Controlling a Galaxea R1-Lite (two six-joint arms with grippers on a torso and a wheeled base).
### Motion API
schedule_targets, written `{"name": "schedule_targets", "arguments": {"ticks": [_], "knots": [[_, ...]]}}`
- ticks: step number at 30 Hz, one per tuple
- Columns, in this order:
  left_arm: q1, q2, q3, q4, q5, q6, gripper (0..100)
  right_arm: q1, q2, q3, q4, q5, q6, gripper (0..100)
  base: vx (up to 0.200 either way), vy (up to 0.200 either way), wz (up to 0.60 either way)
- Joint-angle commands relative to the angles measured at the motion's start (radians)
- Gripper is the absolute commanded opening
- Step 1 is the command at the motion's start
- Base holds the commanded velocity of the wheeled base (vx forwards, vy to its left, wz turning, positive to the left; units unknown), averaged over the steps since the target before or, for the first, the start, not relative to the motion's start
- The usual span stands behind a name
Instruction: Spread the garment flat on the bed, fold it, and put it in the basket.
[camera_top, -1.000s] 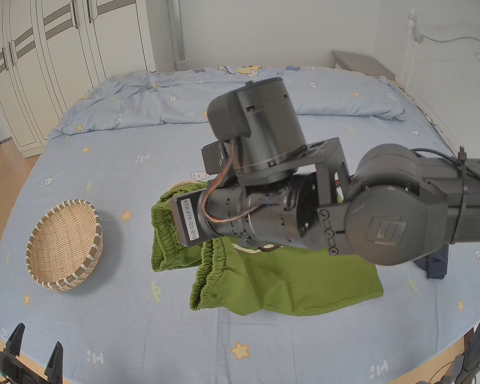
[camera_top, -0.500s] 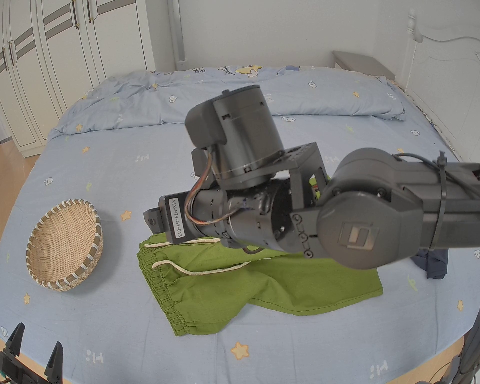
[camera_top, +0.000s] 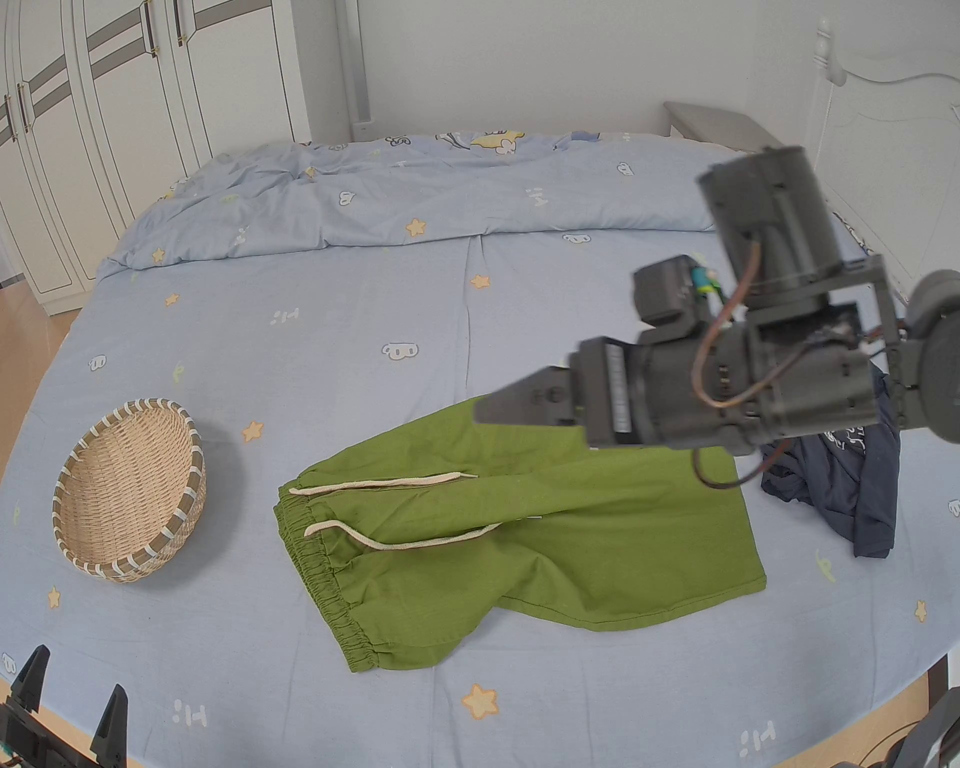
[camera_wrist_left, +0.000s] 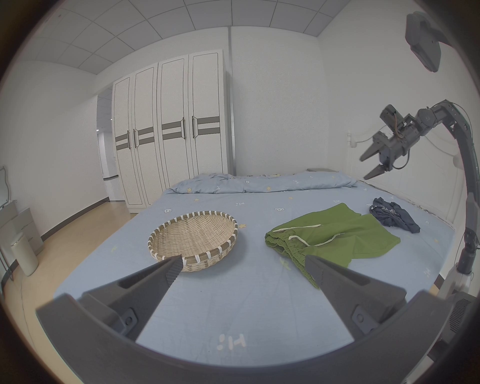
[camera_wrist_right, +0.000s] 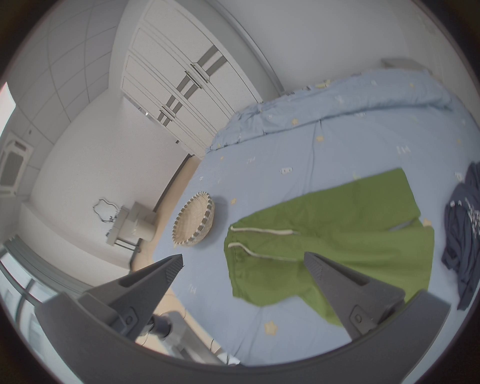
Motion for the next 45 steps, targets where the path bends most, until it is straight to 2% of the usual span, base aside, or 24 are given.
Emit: {"name": "schedule_targets", "arguments": {"ticks": [1, 6, 10, 11, 13, 15, 18, 20, 21, 23, 24, 25, 27, 29, 32, 34, 35, 36, 37, 38, 39, 40, 42, 45], "knots": [[0.000, -0.018, 0.018, -0.002, -0.038, 0.055, 100, -0.196, -0.358, 0.407, -0.094, 0.213, 0.015, 100, 0.000, 0.000, 0.00], [0.002, -0.018, 0.018, -0.007, -0.030, 0.059, 100, -0.250, -0.496, 0.708, -0.388, 0.282, 0.006, 100, 0.000, 0.000, 0.00], [0.000, -0.018, -0.038, -0.042, -0.026, 0.050, 100, -0.285, -0.545, 0.757, -0.416, 0.307, -0.005, 100, 0.000, 0.000, 0.00], [-0.004, -0.018, -0.197, -0.066, -0.029, 0.021, 100, -0.294, -0.559, 0.754, -0.417, 0.310, 0.006, 100, 0.000, 0.000, 0.00], [-0.014, 0.079, -0.381, 0.006, -0.043, -0.048, 100, -0.314, -0.570, 0.751, -0.425, 0.311, 0.017, 100, 0.000, 0.000, 0.00], [-0.023, 0.237, -0.456, 0.105, -0.072, -0.074, 100, -0.337, -0.559, 0.751, -0.437, 0.308, 0.009, 100, 0.000, 0.000, 0.00], [-0.029, 0.413, -0.435, 0.144, -0.167, -0.092, 100, -0.389, -0.537, 0.758, -0.508, 0.298, 0.010, 100, 0.000, 0.000, 0.00], [-0.044, 0.530, -0.409, 0.133, -0.268, -0.160, 100, -0.439, -0.530, 0.763, -0.525, 0.299, 0.009, 100, 0.000, 0.000, 0.00], [-0.049, 0.548, -0.407, 0.131, -0.285, -0.177, 100, -0.445, -0.530, 0.763, -0.526, 0.304, 0.009, 100, 0.000, 0.000, 0.00], [-0.084, 0.698, -0.400, 0.085, -0.423, -0.376, 100, -0.457, -0.519, 0.763, -0.526, 0.344, 0.014, 100, 0.000, 0.000, 0.00], [-0.086, 0.706, -0.400, 0.082, -0.429, -0.389, 100, -0.457, -0.519, 0.763, -0.526, 0.347, 0.014, 100, 0.000, 0.000, 0.00], [-0.109, 0.815, -0.390, 0.027, -0.500, -0.524, 100, -0.462, -0.517, 0.761, -0.528, 0.400, 0.023, 100, 0.000, 0.000, 0.00], [-0.130, 0.916, -0.357, -0.033, -0.547, -0.608, 100, -0.472, -0.513, 0.761, -0.523, 0.468, 0.061, 100, 0.000, 0.000, 0.00], [-0.159, 1.004, -0.300, -0.111, -0.560, -0.605, 100, -0.486, -0.514, 0.760, -0.500, 0.520, 0.087, 100, 0.000, 0.000, 0.00], [-0.202, 1.126, -0.229, -0.275, -0.556, -0.551, 100, -0.500, -0.497, 0.754, -0.485, 0.525, 0.083, 100, 0.000, 0.000, 0.00], [-0.204, 1.254, -0.208, -0.408, -0.547, -0.533, 100, -0.529, -0.459, 0.752, -0.485, 0.525, 0.069, 100, 0.000, 0.000, 0.00], [-0.204, 1.263, -0.208, -0.418, -0.546, -0.531, 100, -0.532, -0.456, 0.751, -0.485, 0.523, 0.067, 100, 0.000, 0.000, 0.00], [-0.207, 1.344, -0.206, -0.487, -0.521, -0.531, 100, -0.547, -0.435, 0.751, -0.485, 0.523, 0.050, 100, 0.000, 0.000, 0.00], [-0.211, 1.439, -0.203, -0.573, -0.458, -0.531, 100, -0.566, -0.413, 0.752, -0.482, 0.523, 0.024, 100, 0.000, 0.000, 0.00], [-0.211, 1.439, -0.203, -0.573, -0.458, -0.531, 100, -0.566, -0.413, 0.752, -0.482, 0.523, 0.024, 100, 0.000, 0.000, 0.00], [-0.242, 1.580, -0.188, -0.698, -0.329, -0.531, 100, -0.590, -0.389, 0.754, -0.474, 0.523, 0.000, 100, 0.000, 0.000, 0.00], [-0.250, 1.600, -0.185, -0.718, -0.308, -0.531, 100, -0.592, -0.387, 0.754, -0.473, 0.523, -0.003, 100, 0.000, 0.000, 0.00], [-0.348, 1.748, -0.122, -0.932, -0.112, -0.542, 100, -0.618, -0.369, 0.751, -0.459, 0.523, -0.017, 100, 0.000, 0.000, 0.00], [-0.484, 1.904, -0.071, -1.200, 0.045, -0.576, 100, -0.652, -0.333, 0.748, -0.457, 0.522, -0.042, 100, 0.000, 0.000, 0.00]]}}
